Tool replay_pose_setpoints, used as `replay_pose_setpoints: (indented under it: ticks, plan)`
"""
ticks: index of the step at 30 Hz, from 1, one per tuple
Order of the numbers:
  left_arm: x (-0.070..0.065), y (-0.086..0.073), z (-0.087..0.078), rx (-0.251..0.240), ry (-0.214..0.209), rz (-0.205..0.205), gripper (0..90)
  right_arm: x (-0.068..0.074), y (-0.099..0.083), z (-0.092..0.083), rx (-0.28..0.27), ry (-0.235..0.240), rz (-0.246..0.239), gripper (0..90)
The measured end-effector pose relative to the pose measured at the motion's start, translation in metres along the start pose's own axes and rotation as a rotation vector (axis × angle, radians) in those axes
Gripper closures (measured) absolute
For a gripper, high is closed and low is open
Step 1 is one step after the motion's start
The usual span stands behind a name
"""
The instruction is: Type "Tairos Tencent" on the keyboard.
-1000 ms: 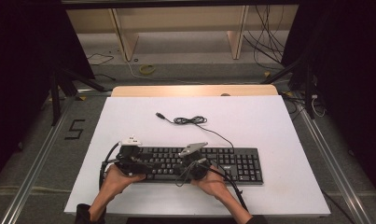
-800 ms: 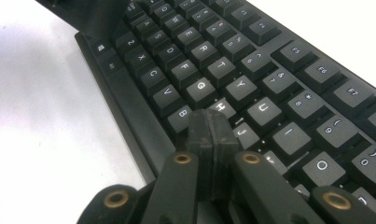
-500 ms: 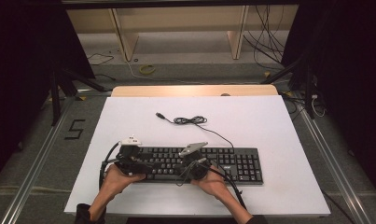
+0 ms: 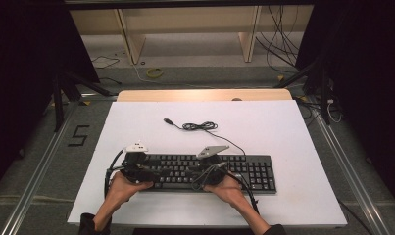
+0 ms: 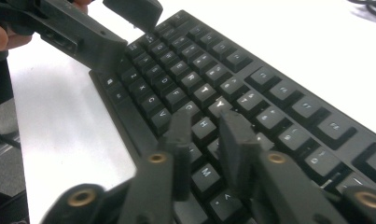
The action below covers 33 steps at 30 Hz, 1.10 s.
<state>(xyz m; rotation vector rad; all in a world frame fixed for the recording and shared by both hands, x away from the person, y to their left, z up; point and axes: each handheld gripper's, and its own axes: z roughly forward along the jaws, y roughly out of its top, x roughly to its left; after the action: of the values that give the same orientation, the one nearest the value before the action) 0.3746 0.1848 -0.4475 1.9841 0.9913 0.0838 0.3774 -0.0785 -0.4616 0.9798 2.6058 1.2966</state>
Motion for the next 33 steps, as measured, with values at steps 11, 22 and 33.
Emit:
replay_pose_setpoints:
  ticks: [11,22,33]
  plan:
    - [0.002,0.001,0.0,-0.017,-0.007,0.002,33.9,-0.004,-0.003,-0.016,-0.036,-0.007,0.031,52.9]
    - [0.003,0.003,0.001,-0.033,-0.013,0.006,33.9,-0.01,-0.009,-0.028,-0.052,-0.041,0.049,40.1]
    - [0.003,0.009,0.011,0.008,-0.01,0.044,49.7,-0.014,-0.02,-0.045,-0.075,-0.061,0.059,38.6]
